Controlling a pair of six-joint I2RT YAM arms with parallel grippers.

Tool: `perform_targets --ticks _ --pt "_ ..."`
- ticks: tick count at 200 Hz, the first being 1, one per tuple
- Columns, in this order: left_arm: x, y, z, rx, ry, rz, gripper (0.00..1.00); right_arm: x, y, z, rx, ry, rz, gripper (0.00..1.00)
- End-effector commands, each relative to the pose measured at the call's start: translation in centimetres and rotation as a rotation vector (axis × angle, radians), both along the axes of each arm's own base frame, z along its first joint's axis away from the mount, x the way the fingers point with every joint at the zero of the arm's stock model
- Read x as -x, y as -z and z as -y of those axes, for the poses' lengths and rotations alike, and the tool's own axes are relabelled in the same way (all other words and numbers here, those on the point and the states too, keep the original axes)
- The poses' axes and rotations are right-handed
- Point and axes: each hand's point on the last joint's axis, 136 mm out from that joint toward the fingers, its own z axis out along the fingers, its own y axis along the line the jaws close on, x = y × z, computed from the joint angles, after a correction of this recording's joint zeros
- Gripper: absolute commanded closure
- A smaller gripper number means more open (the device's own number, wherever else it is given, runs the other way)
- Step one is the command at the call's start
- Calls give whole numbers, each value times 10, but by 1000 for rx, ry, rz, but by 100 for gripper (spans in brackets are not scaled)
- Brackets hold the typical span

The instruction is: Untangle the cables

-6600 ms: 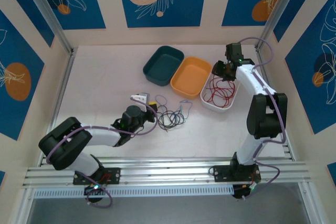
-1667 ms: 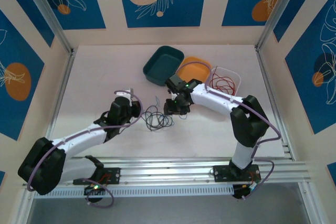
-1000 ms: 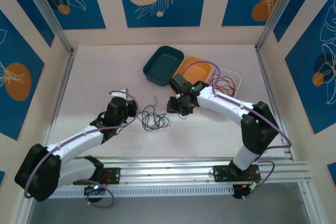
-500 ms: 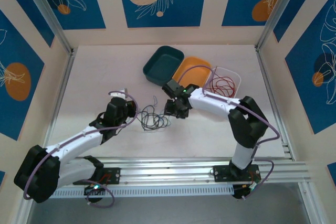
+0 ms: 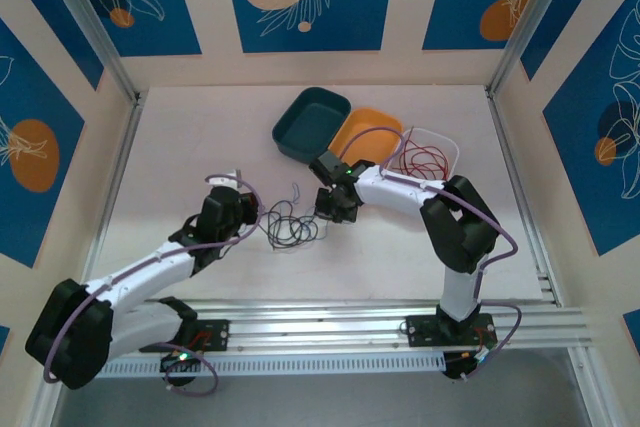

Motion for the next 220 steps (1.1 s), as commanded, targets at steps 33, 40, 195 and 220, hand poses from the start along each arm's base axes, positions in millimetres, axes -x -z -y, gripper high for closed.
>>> perform_targets --ticks 33,40,195,220 --pt "1 -11 -35 -122 -100 6 100 5 -53 13 -2 -28 98 100" --pt "2 -12 -41 -142 -120 3 100 6 -66 14 -2 -43 127 100" --pt "15 37 -103 -83 -350 -157 100 19 -374 26 -170 -376 848 100" --pt "20 54 -119 -44 -416 -218 100 21 -410 37 -181 -383 931 100"
